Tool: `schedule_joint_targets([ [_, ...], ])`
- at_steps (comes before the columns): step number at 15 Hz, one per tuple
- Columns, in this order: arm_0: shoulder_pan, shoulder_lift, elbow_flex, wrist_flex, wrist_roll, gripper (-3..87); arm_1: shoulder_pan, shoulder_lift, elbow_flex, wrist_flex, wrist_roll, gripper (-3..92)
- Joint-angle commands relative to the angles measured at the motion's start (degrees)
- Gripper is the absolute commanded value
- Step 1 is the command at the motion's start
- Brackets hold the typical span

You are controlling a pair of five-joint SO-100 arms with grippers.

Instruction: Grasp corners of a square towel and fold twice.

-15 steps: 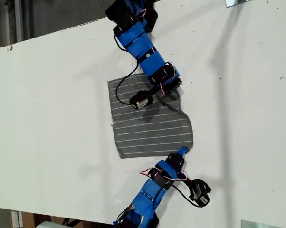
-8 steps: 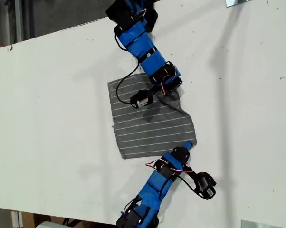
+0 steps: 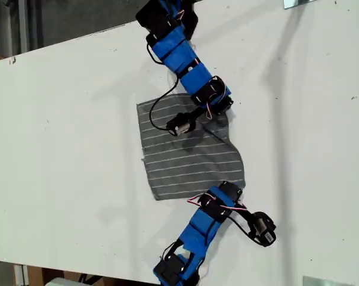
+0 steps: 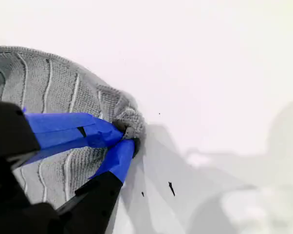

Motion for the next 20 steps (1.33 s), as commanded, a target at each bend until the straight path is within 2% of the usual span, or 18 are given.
schedule_joint_targets([
  [1, 0.26, 4.31, -6.50, 6.94, 1.67, -0.3, -0.53, 5.45, -7.29, 8.96, -0.26, -0.1],
  [4, -1.58, 12.04, -6.33, 9.93, 6.33, -0.3, 3.16, 14.06, -7.91, 15.56, -1.58, -0.1],
  [8, -6.77, 21.27, -4.83, 11.51, 15.03, -0.3, 11.25, 20.92, -7.56, 15.82, -9.14, -0.1],
  [13, -18.98, 30.76, 1.58, 15.82, 22.15, -0.3, 24.08, 30.85, -2.46, 16.26, -16.96, -0.1],
  [14, -21.97, 33.49, 5.71, 15.29, 22.85, -0.3, 27.42, 33.13, -0.35, 16.26, -18.11, -0.1],
  [20, -39.11, 51.68, 39.46, 1.93, 25.05, -0.3, 43.42, 35.68, 5.80, 13.01, -24.61, -0.1],
])
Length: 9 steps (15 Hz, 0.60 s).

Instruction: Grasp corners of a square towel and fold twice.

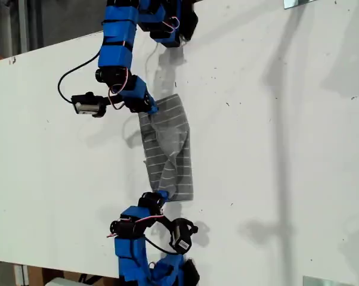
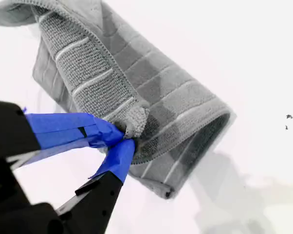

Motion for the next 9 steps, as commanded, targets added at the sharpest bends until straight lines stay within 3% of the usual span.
schedule_joint_targets([
  [1, -6.86, 6.06, 7.12, -4.04, 1.05, -0.3, 4.66, 0.35, -0.26, -2.55, -2.46, -0.1],
  [6, -18.72, 3.16, 14.24, -8.70, 5.45, -0.3, 14.59, -14.24, -0.26, -9.58, -8.35, -0.1],
  [9, -16.96, 2.37, 9.49, -4.57, 6.33, -0.3, 15.29, -15.38, -0.79, -8.88, -9.40, -0.1],
])
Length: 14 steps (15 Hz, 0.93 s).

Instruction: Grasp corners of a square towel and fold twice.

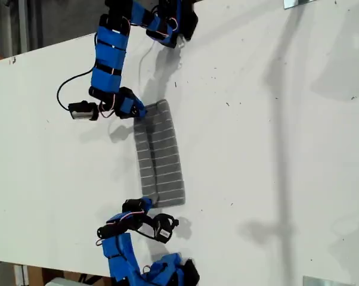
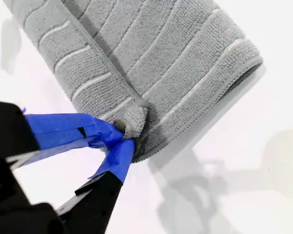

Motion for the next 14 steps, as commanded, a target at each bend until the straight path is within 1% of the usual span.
schedule_joint_targets([
  [1, 3.16, 0.44, -6.77, 4.66, 0.00, -0.3, -1.23, 3.34, -1.41, 1.14, -0.53, -0.1],
  [3, 7.12, 0.35, -11.07, 7.91, -0.79, -0.3, -2.46, 6.06, -0.88, 3.08, -0.53, -0.1],
  [5, 10.72, 0.35, -11.60, 9.05, -2.55, -0.3, -4.83, 8.61, 1.23, 3.87, 0.26, -0.1],
  [7, 14.59, -0.88, -9.49, 7.56, -5.10, -0.3, -7.29, 11.69, 5.45, 3.25, 2.29, -0.1],
  [9, 16.96, -2.64, -6.24, 3.96, -7.03, -0.3, -9.14, 13.27, 10.37, 0.70, 3.43, -0.1],
  [12, 18.37, -5.36, -3.34, -0.09, -8.53, -0.3, -10.99, 12.83, 15.29, -2.72, 4.75, -0.1],
  [14, 18.46, -7.21, -2.81, -1.05, -8.79, -0.3, -11.51, 12.13, 16.70, -4.39, 5.10, -0.1],
])
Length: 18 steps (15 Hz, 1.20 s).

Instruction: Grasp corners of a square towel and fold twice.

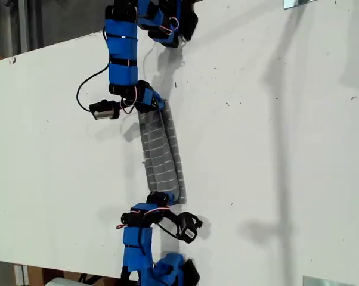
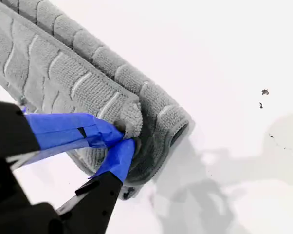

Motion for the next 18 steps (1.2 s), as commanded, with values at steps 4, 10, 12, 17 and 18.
schedule_joint_targets([
  [4, 0.70, -1.32, -0.44, -1.14, 0.00, -0.3, -0.53, -0.26, 0.00, -2.02, 0.88, 1.9],
  [10, 4.57, 2.46, -3.96, 4.92, -2.64, 14.4, -4.22, 2.55, 0.26, 1.32, 1.85, 35.3],
  [12, 5.54, 5.89, -3.08, 7.12, -3.69, 14.4, -3.52, 6.33, 2.29, 2.81, 2.29, 39.0],
  [17, 2.02, 15.82, 6.94, 6.68, -3.52, 14.4, 10.11, 2.81, 5.27, -0.70, -8.53, 44.8],
  [18, 2.02, 16.52, 7.91, 5.89, -3.52, 14.4, 12.30, -1.05, 4.92, -2.55, -10.20, 43.4],
])
